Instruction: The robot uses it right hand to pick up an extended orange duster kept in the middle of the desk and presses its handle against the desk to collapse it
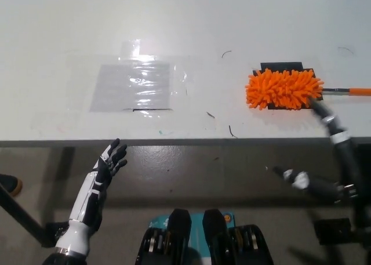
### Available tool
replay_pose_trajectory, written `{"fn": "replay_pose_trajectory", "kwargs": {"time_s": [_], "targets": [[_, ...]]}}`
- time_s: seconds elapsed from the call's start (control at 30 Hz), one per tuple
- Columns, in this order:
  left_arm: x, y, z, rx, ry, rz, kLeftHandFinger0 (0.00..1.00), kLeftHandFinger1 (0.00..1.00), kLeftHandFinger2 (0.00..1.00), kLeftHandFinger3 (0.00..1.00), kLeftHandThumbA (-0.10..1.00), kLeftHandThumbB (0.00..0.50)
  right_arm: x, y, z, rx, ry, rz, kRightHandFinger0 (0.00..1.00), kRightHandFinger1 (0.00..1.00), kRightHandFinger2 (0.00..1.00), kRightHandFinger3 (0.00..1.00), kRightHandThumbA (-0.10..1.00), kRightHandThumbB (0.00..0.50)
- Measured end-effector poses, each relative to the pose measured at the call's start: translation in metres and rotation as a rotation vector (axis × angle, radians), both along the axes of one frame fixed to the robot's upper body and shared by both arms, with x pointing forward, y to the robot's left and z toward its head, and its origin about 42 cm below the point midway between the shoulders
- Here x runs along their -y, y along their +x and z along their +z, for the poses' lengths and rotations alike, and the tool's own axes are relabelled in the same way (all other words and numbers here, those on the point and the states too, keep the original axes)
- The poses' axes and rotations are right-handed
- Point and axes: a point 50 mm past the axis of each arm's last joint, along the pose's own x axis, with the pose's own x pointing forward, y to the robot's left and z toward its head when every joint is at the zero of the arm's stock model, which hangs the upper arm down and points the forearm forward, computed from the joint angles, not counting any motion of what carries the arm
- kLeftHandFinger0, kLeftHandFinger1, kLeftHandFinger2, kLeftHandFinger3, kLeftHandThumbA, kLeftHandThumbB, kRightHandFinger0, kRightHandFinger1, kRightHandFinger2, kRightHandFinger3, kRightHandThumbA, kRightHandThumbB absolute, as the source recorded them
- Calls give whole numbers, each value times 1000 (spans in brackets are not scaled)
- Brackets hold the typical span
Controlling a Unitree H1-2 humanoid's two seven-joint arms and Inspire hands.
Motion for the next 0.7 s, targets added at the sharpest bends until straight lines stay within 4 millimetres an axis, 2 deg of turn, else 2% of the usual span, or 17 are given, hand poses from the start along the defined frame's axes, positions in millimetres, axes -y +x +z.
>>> {"fn": "replay_pose_trajectory", "kwargs": {"time_s": [0.1,0.13,0.2,0.27,0.3,0.5,0.53,0.57,0.6,0.7], "targets": [[2,0,5,18,1,-18,1000,1000,1000,1000,1000,127,22,1,45,106,-117,-51,1000,1000,1000,1000,1000,324],[3,0,6,24,3,-25,1000,1000,1000,1000,1000,127,29,5,63,140,-170,-71,1000,1000,1000,1000,1000,309],[4,0,7,28,4,-35,1000,1000,1000,1000,1000,132,37,12,86,177,-243,-100,1000,1000,1000,1000,1000,278],[5,0,8,29,4,-44,1000,1000,1000,1000,1000,133,41,21,104,190,-302,-124,1000,1000,1000,1000,1000,283],[6,0,8,31,4,-47,1000,1000,1000,1000,1000,126,43,26,112,189,-326,-134,1000,1000,1000,1000,1000,268],[8,-1,10,30,0,-58,1000,1000,1000,1000,1000,128,42,63,158,141,-447,-150,1000,1000,1000,1000,1000,266],[8,-1,10,31,-1,-60,1000,1000,1000,1000,1000,147,42,67,163,128,-466,-149,1000,1000,1000,1000,1000,304],[8,-1,10,33,-2,-61,1000,1000,1000,1000,1000,153,41,73,169,114,-484,-150,1000,1000,1000,1000,1000,321],[8,-2,10,32,-2,-60,1000,1000,1000,1000,1000,147,39,80,172,97,-495,-145,1000,1000,1000,1000,1000,325],[10,-3,9,28,-3,-65,1000,1000,1000,1000,1000,141,31,120,178,-10,-547,-129,1000,1000,1000,1000,1000,337]]}}
